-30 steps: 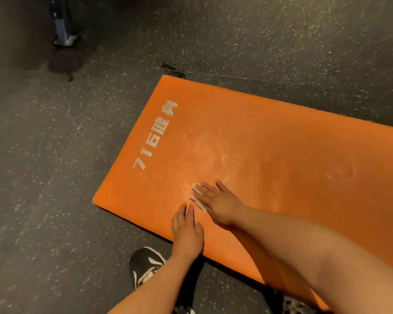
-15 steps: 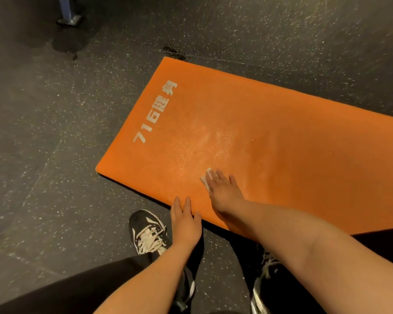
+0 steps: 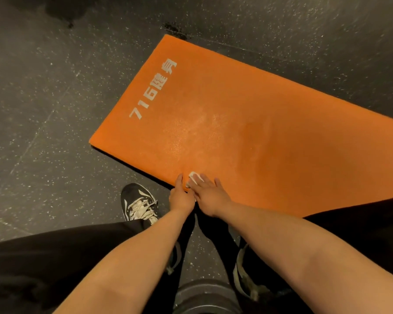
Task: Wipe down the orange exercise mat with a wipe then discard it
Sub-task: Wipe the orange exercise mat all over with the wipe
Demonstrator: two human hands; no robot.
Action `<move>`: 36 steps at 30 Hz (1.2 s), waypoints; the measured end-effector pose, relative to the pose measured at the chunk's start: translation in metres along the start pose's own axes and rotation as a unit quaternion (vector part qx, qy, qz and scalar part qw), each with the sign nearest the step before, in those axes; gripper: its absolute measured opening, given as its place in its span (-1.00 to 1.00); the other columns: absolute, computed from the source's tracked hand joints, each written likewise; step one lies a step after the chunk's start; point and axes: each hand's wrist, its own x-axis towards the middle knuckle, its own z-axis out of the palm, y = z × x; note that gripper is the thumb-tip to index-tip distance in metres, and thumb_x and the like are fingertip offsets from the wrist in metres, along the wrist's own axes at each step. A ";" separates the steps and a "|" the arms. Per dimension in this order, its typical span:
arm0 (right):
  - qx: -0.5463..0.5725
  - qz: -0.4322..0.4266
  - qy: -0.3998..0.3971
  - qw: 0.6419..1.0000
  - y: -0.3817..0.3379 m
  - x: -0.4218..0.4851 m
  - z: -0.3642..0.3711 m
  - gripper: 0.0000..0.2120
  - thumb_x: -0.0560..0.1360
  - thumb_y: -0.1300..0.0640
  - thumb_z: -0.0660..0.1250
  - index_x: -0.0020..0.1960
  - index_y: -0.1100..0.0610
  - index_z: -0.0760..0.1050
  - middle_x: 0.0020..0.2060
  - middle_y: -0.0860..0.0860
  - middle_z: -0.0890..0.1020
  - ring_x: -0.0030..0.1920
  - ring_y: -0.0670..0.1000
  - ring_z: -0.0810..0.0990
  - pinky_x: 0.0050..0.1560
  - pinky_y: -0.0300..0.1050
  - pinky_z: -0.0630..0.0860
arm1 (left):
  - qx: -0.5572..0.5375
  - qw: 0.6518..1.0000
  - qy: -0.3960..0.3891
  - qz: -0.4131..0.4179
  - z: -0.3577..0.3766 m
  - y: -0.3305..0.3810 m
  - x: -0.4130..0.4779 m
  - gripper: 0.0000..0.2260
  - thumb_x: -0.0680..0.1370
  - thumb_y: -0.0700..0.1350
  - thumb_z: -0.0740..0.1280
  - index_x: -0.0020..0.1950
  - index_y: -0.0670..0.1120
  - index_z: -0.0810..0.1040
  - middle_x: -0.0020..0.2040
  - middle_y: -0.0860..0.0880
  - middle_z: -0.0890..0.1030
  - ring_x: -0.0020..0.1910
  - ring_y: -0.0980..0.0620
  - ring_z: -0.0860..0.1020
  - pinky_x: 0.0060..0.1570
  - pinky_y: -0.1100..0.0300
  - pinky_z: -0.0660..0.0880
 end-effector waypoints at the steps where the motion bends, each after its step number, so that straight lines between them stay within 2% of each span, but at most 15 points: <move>1: 0.000 -0.013 0.004 1.000 0.000 -0.001 -0.001 -0.45 0.72 0.07 0.00 0.66 -0.09 -0.09 0.64 -0.11 -0.15 0.63 0.00 -0.22 0.57 0.24 -0.23 | -0.029 1.000 -0.007 -0.005 0.001 0.001 -0.002 -0.42 0.67 -0.10 0.21 0.63 0.13 0.06 0.48 -0.16 0.38 0.39 -0.18 0.41 0.21 0.07 0.39; 3: -0.006 0.013 0.034 0.999 0.006 -0.001 -0.006 -0.46 0.72 0.05 -0.01 0.66 -0.07 -0.08 0.64 -0.11 -0.13 0.63 0.02 -0.22 0.57 0.24 -0.24 | -0.074 0.997 -0.018 -0.015 0.002 0.005 -0.006 -0.43 0.68 -0.12 0.19 0.64 0.13 0.03 0.49 -0.13 0.39 0.36 -0.16 0.44 0.13 0.14 0.36; 6: 0.013 0.094 0.050 0.994 0.008 -0.009 -0.007 -0.41 0.71 0.05 0.02 0.67 -0.03 -0.14 0.64 -0.09 -0.21 0.63 0.08 -0.25 0.57 0.27 -0.21 | -0.133 0.991 -0.030 -0.013 0.002 0.011 -0.010 -0.41 0.68 -0.12 0.21 0.64 0.13 0.03 0.54 -0.07 0.32 0.41 -0.13 0.39 0.19 0.19 0.32; 8: 0.026 0.073 0.032 0.996 0.001 -0.012 -0.005 -0.39 0.71 0.05 0.06 0.67 -0.04 -0.16 0.64 -0.09 -0.20 0.63 0.06 -0.26 0.57 0.27 -0.23 | -0.163 0.986 -0.032 -0.004 0.000 0.011 -0.011 -0.41 0.67 -0.14 0.24 0.62 0.16 0.07 0.55 -0.04 0.30 0.37 -0.09 0.42 0.25 0.14 0.39; 10: 0.041 0.055 0.027 0.997 -0.003 -0.013 -0.008 -0.42 0.72 0.03 0.03 0.67 -0.07 -0.12 0.64 -0.12 -0.17 0.63 0.04 -0.24 0.57 0.28 -0.23 | -0.175 0.984 -0.026 0.012 -0.004 0.011 -0.010 -0.42 0.66 -0.20 0.25 0.61 0.14 0.14 0.56 -0.01 0.29 0.39 -0.04 0.41 0.20 0.16 0.40; 13: 0.039 0.054 0.050 0.996 -0.003 -0.016 -0.019 -0.49 0.73 -0.04 -0.06 0.66 -0.10 -0.06 0.64 -0.14 -0.10 0.64 0.03 -0.15 0.58 0.27 -0.11 | -0.186 0.982 -0.009 0.033 -0.009 0.016 -0.009 -0.46 0.64 -0.27 0.24 0.58 0.08 0.26 0.57 0.00 0.28 0.43 -0.04 0.41 0.12 0.22 0.42; 17: 0.052 0.073 0.089 0.992 -0.019 -0.020 -0.025 -0.51 0.73 -0.06 -0.09 0.65 -0.13 -0.03 0.64 -0.16 -0.08 0.64 0.01 -0.10 0.59 0.22 -0.07 | -0.174 0.983 0.009 0.061 -0.019 0.023 -0.012 -0.48 0.63 -0.29 0.24 0.56 0.07 0.32 0.56 0.00 0.30 0.51 -0.01 0.30 0.27 0.22 0.34; 19: 0.064 0.063 0.087 0.992 -0.033 -0.011 -0.031 -0.51 0.73 -0.07 -0.11 0.66 -0.13 -0.05 0.64 -0.17 -0.10 0.64 0.00 -0.12 0.59 0.21 -0.08 | -0.182 0.981 0.038 0.062 -0.033 0.026 -0.009 -0.48 0.62 -0.30 0.24 0.54 0.05 0.35 0.55 0.00 0.33 0.47 0.01 0.35 0.19 0.27 0.35; 22: 0.084 0.031 0.064 0.994 -0.057 0.014 -0.046 -0.49 0.73 -0.07 -0.09 0.66 -0.09 -0.07 0.64 -0.16 -0.13 0.64 0.01 -0.14 0.59 0.20 -0.09 | -0.181 0.978 0.085 0.061 -0.065 0.030 0.002 -0.50 0.62 -0.31 0.22 0.54 0.03 0.36 0.50 0.04 0.36 0.24 0.15 0.48 0.01 0.42 0.36; 26: 0.146 0.018 0.067 0.987 -0.086 0.043 -0.064 -0.47 0.73 -0.04 0.00 0.66 -0.01 -0.01 0.65 -0.07 -0.06 0.64 0.03 -0.09 0.59 0.20 -0.08 | -0.160 0.977 0.130 0.061 -0.100 0.030 0.020 -0.54 0.64 -0.25 0.23 0.52 0.05 0.37 0.51 -0.01 0.38 0.42 -0.01 0.40 0.15 0.24 0.34; 29: 0.177 0.028 0.027 0.983 -0.091 0.053 -0.062 -0.44 0.73 -0.08 -0.02 0.67 -0.02 -0.09 0.65 -0.04 -0.13 0.64 0.03 -0.15 0.57 0.22 -0.17 | -0.134 0.983 0.118 0.038 -0.099 0.026 0.024 -0.55 0.67 -0.20 0.20 0.56 0.03 0.30 0.53 -0.04 0.34 0.44 -0.05 0.39 0.17 0.23 0.32; 32: 0.201 0.004 -0.012 0.980 -0.084 0.055 -0.051 -0.43 0.74 -0.03 0.00 0.67 -0.04 -0.15 0.64 -0.01 -0.20 0.64 0.03 -0.19 0.57 0.23 -0.20 | -0.110 0.977 0.180 0.010 -0.092 0.018 0.018 -0.61 0.69 -0.13 0.17 0.53 0.00 0.35 0.55 -0.06 0.22 0.42 -0.09 0.39 0.26 0.18 0.33; 34: 0.229 -0.012 -0.016 0.973 -0.077 0.053 -0.044 -0.44 0.74 0.02 0.03 0.67 -0.05 -0.13 0.64 -0.02 -0.20 0.64 0.02 -0.18 0.58 0.20 -0.19 | -0.058 0.971 0.222 0.071 -0.087 0.009 0.014 -0.65 0.70 -0.13 0.14 0.50 -0.02 0.39 0.57 -0.01 0.16 0.51 -0.04 0.24 0.34 0.22 0.22; 36: 0.254 -0.027 0.006 0.967 -0.070 0.051 -0.038 -0.45 0.74 0.07 0.06 0.66 -0.07 -0.06 0.65 -0.02 -0.13 0.64 0.00 -0.15 0.60 0.12 -0.16 | 0.023 0.969 0.190 0.157 -0.081 0.005 0.016 -0.64 0.72 -0.11 0.10 0.52 -0.03 0.37 0.58 0.01 0.23 0.55 0.02 0.17 0.39 0.29 0.08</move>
